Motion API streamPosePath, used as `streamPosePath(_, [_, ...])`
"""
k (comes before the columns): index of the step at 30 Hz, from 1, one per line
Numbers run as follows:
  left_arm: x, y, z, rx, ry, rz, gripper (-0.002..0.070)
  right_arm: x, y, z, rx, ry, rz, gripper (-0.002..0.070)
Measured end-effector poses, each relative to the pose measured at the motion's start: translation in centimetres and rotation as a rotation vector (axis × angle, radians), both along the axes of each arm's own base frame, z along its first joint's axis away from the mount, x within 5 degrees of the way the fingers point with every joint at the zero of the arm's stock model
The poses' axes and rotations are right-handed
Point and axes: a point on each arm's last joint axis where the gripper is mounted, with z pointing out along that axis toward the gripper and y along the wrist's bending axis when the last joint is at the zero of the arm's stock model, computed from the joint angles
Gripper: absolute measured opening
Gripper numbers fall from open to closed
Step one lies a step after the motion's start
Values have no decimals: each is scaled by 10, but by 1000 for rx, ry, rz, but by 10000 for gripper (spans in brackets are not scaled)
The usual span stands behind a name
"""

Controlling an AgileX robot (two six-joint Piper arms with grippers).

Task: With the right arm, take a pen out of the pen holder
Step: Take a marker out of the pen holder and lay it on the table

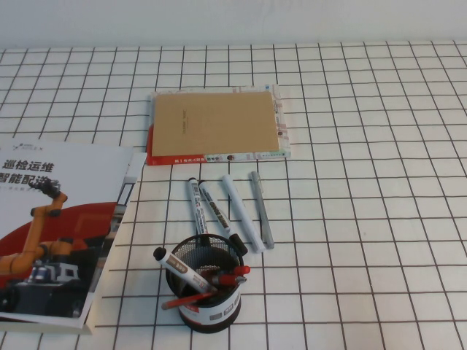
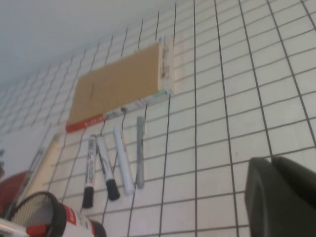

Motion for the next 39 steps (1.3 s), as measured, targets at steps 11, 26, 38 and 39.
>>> streamPosePath(11, [0, 0, 0, 0, 0, 0, -3, 64, 8, 29, -187, 209, 195, -18])
streamPosePath(26, [0, 0, 0, 0, 0, 0, -3, 118, 84, 43, -330, 184, 522, -18])
streamPosePath(38, [0, 0, 0, 0, 0, 0, -4, 77, 156, 32, -418, -254, 643, -18])
streamPosePath(39, [0, 0, 0, 0, 0, 0, -3, 74, 157, 29, -427, -283, 638, -18])
